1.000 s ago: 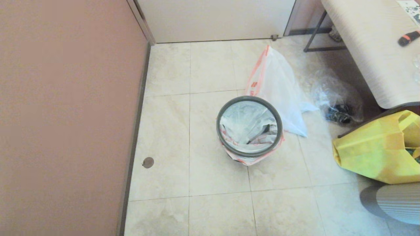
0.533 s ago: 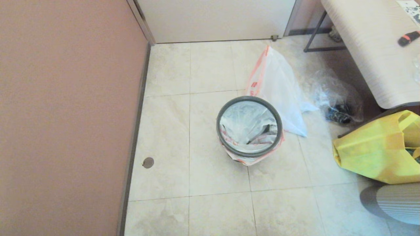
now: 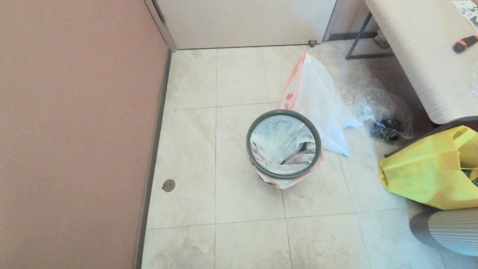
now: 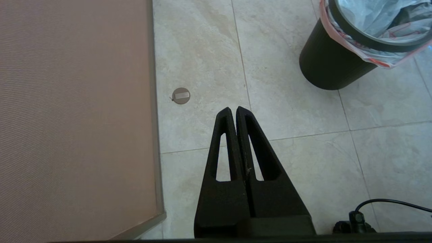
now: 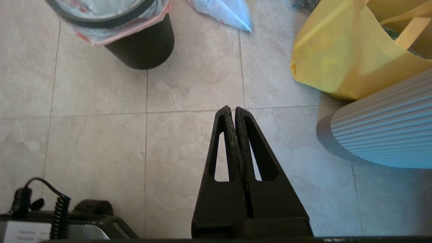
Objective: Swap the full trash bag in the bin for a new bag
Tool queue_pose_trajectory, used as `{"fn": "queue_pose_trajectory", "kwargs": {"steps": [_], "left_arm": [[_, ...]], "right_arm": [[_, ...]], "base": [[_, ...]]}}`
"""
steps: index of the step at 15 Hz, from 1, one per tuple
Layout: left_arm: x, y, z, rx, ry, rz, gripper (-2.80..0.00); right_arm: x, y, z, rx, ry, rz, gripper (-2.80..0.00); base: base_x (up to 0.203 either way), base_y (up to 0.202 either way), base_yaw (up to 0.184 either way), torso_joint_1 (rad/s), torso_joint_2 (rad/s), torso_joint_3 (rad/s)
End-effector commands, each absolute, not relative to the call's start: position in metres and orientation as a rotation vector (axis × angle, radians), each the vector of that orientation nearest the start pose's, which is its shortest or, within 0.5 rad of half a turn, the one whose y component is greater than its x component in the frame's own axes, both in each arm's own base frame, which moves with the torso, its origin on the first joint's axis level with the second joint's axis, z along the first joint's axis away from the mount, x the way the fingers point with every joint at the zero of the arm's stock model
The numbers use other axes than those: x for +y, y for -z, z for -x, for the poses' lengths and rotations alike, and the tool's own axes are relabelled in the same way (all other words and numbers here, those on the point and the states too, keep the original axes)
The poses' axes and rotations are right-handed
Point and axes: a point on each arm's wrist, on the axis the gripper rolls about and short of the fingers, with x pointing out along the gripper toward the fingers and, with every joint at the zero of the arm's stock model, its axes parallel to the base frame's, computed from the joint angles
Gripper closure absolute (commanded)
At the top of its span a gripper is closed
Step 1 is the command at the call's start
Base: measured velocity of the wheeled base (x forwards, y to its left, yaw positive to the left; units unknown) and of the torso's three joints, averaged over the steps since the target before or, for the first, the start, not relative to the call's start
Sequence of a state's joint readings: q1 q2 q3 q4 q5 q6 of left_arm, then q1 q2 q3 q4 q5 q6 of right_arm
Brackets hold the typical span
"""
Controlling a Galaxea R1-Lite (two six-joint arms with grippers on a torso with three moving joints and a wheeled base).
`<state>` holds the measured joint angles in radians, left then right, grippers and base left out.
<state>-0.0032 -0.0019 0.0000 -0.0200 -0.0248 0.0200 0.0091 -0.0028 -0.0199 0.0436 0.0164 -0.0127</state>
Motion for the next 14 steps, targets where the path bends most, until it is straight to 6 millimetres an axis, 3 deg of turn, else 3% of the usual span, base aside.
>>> {"fn": "queue_pose_trajectory", "kwargs": {"steps": [1, 14], "left_arm": [[-0.0005, -0.0746, 0.0219, -0.008, 0.028, -0.020, 0.00], [-0.0005, -0.0746, 0.0219, -0.008, 0.028, -0.020, 0.00]], "right_arm": [[0.0001, -0.0762, 0.0243, 0.024, -0.025, 0.010, 0.00], [0.0001, -0.0762, 0.0242, 0.031, -0.026, 0.018, 0.00]], "base": [[0.000, 0.000, 0.000, 0.000, 0.00, 0.000], [0.000, 0.000, 0.000, 0.000, 0.00, 0.000]]}}
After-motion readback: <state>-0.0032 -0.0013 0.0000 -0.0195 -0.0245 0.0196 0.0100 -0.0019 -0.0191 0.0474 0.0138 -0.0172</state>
